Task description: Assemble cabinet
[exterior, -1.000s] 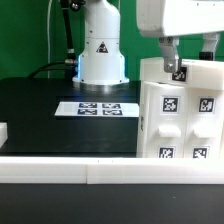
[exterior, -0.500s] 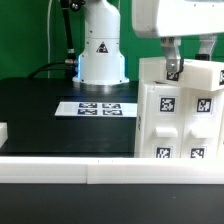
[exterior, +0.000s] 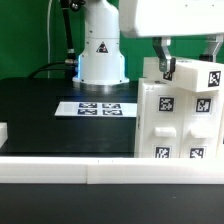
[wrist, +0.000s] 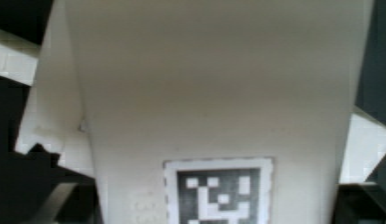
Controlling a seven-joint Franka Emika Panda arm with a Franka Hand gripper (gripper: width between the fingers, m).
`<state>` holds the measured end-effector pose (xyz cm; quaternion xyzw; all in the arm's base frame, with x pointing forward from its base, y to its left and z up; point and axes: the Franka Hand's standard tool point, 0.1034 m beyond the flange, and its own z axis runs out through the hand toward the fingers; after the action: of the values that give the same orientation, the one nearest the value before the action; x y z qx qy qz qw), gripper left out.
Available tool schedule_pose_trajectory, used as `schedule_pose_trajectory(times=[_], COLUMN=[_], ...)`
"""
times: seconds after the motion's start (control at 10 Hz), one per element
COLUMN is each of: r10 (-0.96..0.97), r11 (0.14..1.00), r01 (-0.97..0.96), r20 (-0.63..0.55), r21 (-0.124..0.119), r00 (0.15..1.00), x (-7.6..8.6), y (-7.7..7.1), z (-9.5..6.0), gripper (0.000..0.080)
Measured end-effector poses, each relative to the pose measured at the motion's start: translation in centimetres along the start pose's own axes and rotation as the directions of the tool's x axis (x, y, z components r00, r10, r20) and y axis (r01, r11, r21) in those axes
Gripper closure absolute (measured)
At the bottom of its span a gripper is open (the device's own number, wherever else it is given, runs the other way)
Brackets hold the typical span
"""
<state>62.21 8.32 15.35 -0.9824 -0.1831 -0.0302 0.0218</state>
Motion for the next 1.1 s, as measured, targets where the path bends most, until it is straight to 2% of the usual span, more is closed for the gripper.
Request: schedule_pose_trajectory(times=[0.1, 0.3, 0.5, 0.7, 1.1], r10=[0.131, 0.273, 0.495, 0.719, 0.912], r11=[0.991, 0.962, 0.869, 0.694, 0.410], r01=[-0.131, -0.273, -0.495, -0.719, -0.912], r20=[0.000, -0.001, -0.016, -0.034, -0.027], r21=[0.001, 0.000, 0.003, 0.015, 0.023], r00=[0.991, 0.962, 0.869, 0.694, 0.409], x=[0.01, 0.02, 0.02, 0.18, 0.00], y=[-0.02, 0.00, 0.12, 0.25, 0.37], z=[0.00, -0.01, -0.04, -0.07, -0.04], gripper=[0.0241, 0.0239, 0.0239, 0.0239, 0.0239])
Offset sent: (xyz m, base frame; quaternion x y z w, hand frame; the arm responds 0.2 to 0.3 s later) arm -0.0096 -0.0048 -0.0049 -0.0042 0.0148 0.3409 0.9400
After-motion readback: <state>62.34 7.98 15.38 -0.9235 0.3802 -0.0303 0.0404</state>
